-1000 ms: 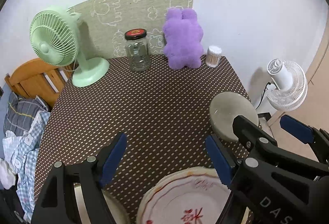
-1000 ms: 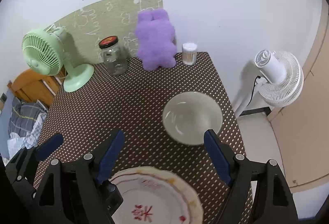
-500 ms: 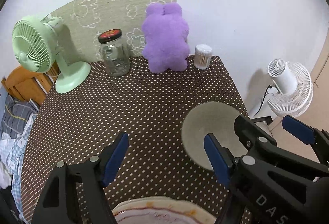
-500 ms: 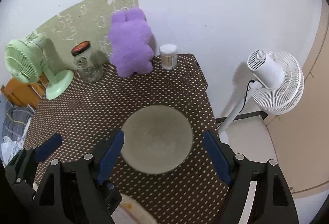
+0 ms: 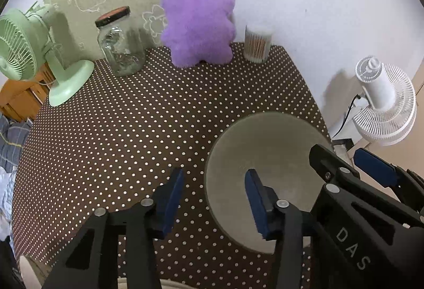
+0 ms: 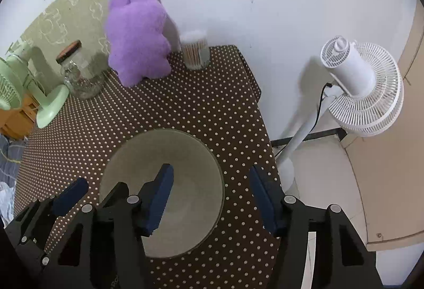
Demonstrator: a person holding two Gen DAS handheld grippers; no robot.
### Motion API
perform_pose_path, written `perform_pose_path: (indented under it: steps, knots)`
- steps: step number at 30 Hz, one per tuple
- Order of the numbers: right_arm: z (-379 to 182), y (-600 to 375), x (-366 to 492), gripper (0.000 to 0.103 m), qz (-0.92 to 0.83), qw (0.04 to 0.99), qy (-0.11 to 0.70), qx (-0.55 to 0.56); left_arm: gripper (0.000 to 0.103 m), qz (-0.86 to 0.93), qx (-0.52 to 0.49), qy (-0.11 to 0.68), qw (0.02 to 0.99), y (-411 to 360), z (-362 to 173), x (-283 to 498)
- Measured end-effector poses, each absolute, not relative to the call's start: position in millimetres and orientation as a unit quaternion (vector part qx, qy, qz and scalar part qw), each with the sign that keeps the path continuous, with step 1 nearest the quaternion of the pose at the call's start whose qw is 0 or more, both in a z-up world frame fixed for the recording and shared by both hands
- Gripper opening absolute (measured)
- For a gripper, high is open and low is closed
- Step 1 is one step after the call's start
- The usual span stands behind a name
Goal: Organize plates and bowls
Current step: 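Move both tools to the nested grey bowls and grip their rim, then lift the nested grey bowls with both tools and carry toward the plates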
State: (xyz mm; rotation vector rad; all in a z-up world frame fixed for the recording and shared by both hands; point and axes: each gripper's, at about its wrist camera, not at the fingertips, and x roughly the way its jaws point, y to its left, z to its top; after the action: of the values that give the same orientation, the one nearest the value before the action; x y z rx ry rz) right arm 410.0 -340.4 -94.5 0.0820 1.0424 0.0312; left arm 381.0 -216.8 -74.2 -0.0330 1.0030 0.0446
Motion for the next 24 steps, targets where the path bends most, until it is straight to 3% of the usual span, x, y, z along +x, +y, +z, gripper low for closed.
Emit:
perform_pose_path:
  steps: [2,6,10,14,24]
  knots:
    - [-99.7,-340.6,413.6,0.050,0.014,0.864,0.502,0.038,0.039,0.023,-0.013,0.487,0.873,-219.6,-79.6,383.7]
    - [-107.5,-340.1,419.4,0.042,0.014,0.861,0.508,0.035,0.034,0.028,-0.009,0.493,0.869,-224.0,-85.0,387.3]
    - [-110.7,-338.0,422.8,0.020,0.006,0.860,0.510,0.028,0.025,0.030,-0.003,0.500,0.866,-224.4,-89.4,393.7]
    - [-113.5,-338.4,425.1,0.018,0.011,0.858,0.513,0.032,0.020,0.034,-0.006,0.500,0.866,-223.8,-90.3,396.3]
    - [-111.8,-338.5,422.0,0.018,0.009,0.856,0.515,0.035,0.020,0.028,0.001,0.500,0.866,-224.7,-86.1,394.9]
